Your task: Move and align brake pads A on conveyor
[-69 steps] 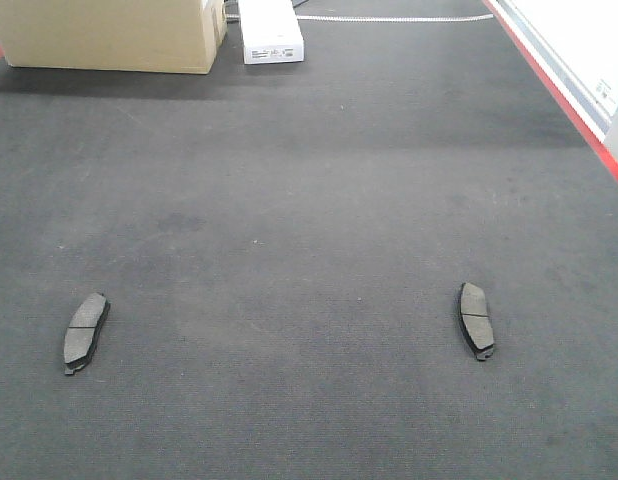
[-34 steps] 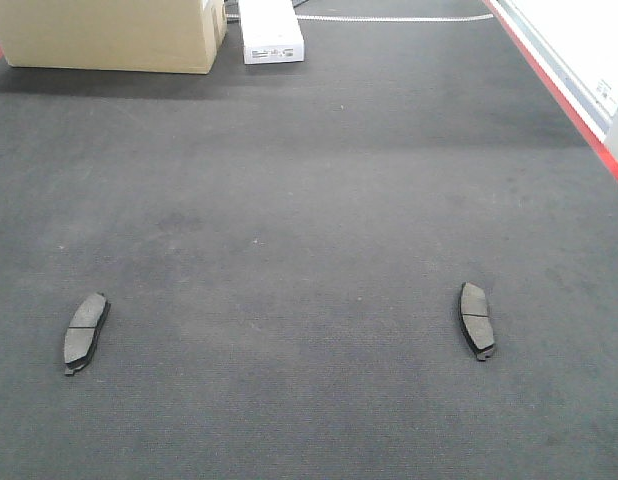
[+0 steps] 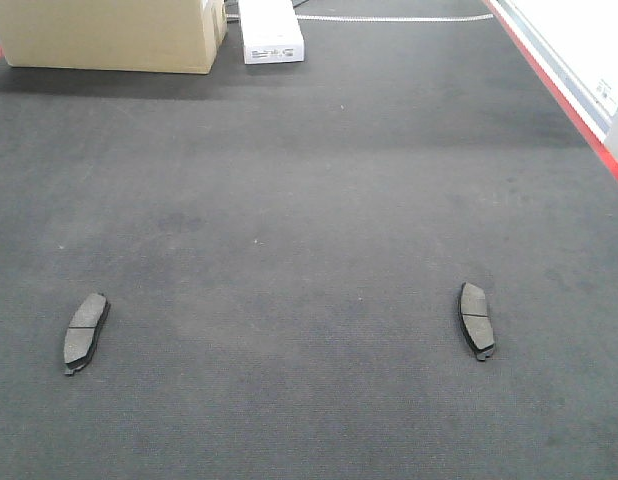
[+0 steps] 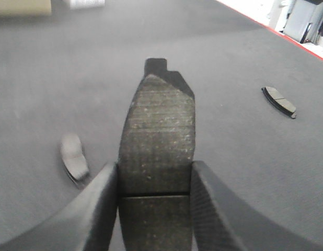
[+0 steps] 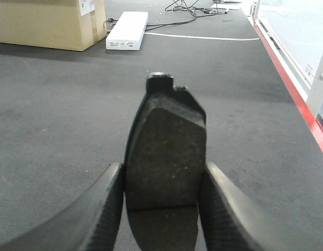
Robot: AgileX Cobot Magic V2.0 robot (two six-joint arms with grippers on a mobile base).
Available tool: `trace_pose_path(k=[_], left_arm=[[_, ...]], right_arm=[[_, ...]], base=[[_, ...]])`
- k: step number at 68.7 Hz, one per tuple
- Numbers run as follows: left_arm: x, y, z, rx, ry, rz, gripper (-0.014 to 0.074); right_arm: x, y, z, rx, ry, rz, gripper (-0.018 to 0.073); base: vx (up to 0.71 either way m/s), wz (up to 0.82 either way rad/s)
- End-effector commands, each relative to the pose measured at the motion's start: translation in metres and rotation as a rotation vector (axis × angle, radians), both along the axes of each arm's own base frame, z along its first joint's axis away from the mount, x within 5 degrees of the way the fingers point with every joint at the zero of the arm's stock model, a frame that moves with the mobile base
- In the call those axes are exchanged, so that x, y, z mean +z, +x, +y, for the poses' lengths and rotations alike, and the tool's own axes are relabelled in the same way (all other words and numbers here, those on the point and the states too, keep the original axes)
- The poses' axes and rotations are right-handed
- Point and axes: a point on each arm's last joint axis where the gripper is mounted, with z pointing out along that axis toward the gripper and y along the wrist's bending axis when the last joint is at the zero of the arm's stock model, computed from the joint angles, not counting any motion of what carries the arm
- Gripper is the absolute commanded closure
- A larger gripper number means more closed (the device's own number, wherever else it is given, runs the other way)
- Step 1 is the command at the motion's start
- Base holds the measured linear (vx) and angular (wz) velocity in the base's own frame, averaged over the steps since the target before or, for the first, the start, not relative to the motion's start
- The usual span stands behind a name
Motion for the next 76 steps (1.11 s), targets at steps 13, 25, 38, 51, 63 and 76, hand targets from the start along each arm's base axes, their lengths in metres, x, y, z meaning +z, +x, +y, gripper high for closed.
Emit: trace_pose_path(k=[13,25,38,51,63,76], left_arm=[[0.027,0.1,-0.068,0.015,0.005,0.193,0.0592],[0.001,0.18,-0.12,0.034,0.104,0.367,0.0589],[-0.065,0.253,-0.16,0.162,0.198,0.58,0.058],[-0.116,0.291,-0.178,0.296,0.256,0.689,0.0571],[-0.125,0.308,-0.182,0.313,0.266,0.703,0.0559],[-0.128,0.314,-0.172,0.302,0.305,0.702,0.0488]], right_arm=[[0.018,0.0,-0.001,-0.019,0.012,-0.116,0.0566],[0.018,0.0,-0.001,-0.019,0.012,-0.116,0.0566],[0.018,0.0,-0.001,-0.019,0.012,-0.116,0.0566],[0.018,0.0,-0.001,-0.019,0.012,-0.116,0.0566],[0.018,0.0,-0.001,-0.019,0.012,-0.116,0.0566],[0.018,0.0,-0.001,-0.019,0.012,-0.116,0.0566]], base=[[0.0,0.0],[0.0,0.0],[0.0,0.0],[0.0,0.0],[0.0,0.0],[0.0,0.0]])
